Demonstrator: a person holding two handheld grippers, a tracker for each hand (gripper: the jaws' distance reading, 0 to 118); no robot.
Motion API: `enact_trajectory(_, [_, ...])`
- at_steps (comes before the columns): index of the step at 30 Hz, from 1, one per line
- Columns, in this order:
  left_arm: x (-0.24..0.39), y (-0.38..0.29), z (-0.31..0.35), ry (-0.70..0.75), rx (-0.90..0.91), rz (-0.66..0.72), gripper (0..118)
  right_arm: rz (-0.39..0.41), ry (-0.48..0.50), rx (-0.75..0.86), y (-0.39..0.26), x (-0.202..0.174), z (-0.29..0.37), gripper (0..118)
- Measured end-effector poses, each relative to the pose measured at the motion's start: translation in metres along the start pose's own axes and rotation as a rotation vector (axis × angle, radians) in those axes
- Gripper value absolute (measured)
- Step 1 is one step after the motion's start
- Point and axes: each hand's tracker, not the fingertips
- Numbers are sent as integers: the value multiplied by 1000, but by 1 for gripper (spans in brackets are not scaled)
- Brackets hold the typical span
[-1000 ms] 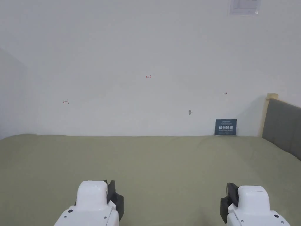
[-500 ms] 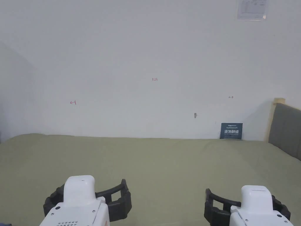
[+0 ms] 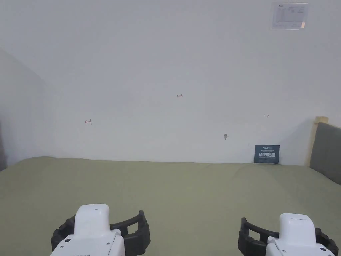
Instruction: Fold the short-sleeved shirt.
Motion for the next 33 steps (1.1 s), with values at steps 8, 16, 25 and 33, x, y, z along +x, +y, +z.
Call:
enact_trajectory(8, [4, 2, 1, -14, 10, -26, 118, -15, 33, 21, 7, -2, -2, 118])
enact_trajectory(16, [10, -4, -1, -19, -13, -52, 118, 4, 2, -76, -15, -13, -19, 118])
enact_trajectory(25, [9, -10, 0, -17, -21, -63, 118, 4, 25, -60, -9, -8, -14, 118])
enact_trajectory(33, [10, -10, 0, -15, -13, -70, 118, 34, 39, -20, 4, -5, -8, 118])
